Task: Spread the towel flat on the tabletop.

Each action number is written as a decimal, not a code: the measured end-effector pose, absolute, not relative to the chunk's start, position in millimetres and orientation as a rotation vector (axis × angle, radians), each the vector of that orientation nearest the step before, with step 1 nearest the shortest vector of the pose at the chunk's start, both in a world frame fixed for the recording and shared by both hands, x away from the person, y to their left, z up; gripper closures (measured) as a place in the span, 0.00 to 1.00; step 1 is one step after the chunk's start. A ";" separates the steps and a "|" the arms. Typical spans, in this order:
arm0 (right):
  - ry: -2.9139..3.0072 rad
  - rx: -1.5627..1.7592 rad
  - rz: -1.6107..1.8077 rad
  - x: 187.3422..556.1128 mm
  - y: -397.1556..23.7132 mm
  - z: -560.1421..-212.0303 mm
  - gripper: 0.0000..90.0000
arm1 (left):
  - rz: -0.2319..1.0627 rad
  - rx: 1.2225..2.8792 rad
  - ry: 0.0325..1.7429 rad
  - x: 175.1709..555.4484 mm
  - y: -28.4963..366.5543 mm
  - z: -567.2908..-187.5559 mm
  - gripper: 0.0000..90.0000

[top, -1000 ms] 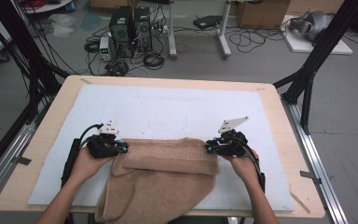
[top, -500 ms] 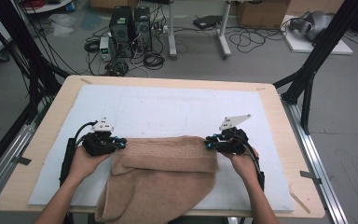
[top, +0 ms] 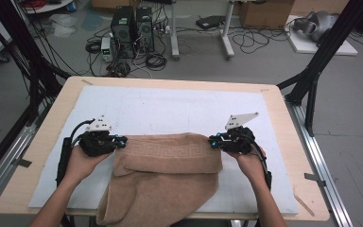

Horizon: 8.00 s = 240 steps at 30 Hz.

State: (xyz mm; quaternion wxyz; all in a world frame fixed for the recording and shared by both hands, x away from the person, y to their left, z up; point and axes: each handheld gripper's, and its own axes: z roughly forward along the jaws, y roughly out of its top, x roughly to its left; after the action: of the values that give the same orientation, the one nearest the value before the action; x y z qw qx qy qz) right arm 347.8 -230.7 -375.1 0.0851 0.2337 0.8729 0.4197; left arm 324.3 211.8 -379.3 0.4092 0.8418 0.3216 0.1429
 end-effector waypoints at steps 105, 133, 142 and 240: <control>2.604 0.740 1.248 349.4 -212.3 -392.0 0.63 | 0.495 2.076 0.897 323.6 216.0 -395.0 0.63; 2.747 0.502 1.226 313.2 -159.9 -410.3 0.91 | 0.351 2.134 0.782 267.6 212.7 -419.0 0.94; 2.656 0.561 1.208 351.3 -146.6 -377.0 0.91 | 0.453 2.036 0.935 307.6 228.7 -404.1 0.94; 2.912 0.345 1.187 299.5 -164.1 -436.5 0.94 | 0.364 2.141 0.843 270.4 217.7 -439.4 0.90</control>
State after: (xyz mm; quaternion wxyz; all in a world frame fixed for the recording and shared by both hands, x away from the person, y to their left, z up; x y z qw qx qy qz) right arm 299.5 -164.1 -436.5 -0.0109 0.1089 0.9204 0.3752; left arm 270.4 217.7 -439.4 0.3949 0.8444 0.3325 0.1434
